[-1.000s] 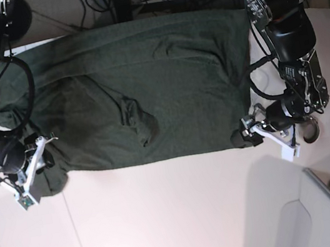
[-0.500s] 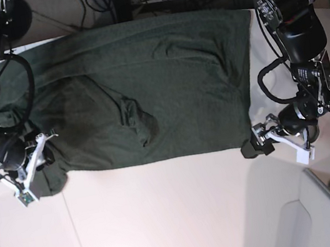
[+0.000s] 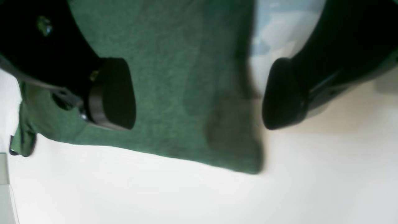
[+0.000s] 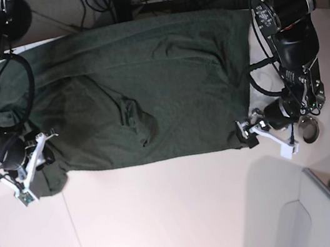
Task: Layout the t-shirt on the table in an organized manner, then fold the t-shirt properly
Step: 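Lift both hem corners and fold them toward the collar edge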
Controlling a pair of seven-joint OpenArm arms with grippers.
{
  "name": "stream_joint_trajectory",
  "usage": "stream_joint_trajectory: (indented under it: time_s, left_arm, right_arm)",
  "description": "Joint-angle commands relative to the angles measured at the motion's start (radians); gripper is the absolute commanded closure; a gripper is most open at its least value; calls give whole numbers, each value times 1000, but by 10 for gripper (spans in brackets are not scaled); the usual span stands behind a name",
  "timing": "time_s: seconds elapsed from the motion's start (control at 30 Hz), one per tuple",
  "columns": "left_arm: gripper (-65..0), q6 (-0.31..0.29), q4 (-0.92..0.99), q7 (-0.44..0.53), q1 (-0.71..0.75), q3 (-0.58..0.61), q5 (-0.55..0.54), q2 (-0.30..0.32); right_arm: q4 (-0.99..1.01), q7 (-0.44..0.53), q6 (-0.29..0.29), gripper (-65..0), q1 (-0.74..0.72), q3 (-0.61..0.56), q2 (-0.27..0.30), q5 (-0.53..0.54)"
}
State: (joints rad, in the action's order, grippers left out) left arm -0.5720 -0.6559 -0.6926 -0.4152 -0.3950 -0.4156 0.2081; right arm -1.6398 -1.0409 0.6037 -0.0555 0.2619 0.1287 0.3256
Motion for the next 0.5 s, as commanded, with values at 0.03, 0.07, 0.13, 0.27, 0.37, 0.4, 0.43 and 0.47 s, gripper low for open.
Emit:
stream_joint_trajectory:
  time_s: [0.03,0.07,0.13,0.27,0.37,0.4,0.43,0.47]
  left_arm:
    - [-617,25,-6,34,-26,6,-4,6]
    - [-615,36,-6,44,-26,8,-4,6]
    - [-612,48,-5,55,-15,8,-4,6]
    - [-426,48,21,58,-15,8,-4,6]
    - [-209,48,21,96,-15,8,-4,6]
    - [-142,48,25,107,-15,8,-4,6]
    - [-87,48,25,113,-15,8,-4,6]
    - [-35,48,25,118,-15,8,-4,6]
  right_arm:
    - [-13,18,5,-155,-19,3,10,11]
    - [-13,18,5,-155,-19,3,10,11]
    - [-13,18,5,-155,-19,3,10,11]
    - [-13,18,5,-155,-19,4,10,11]
    - [-13,18,5,-155,-16,4,10,11]
    - [-13,18,5,-155,-8,4,10,11]
    - [-13,18,5,-155,-5,4,10,11]
    - [-13,18,6,-155,0,4,10,11]
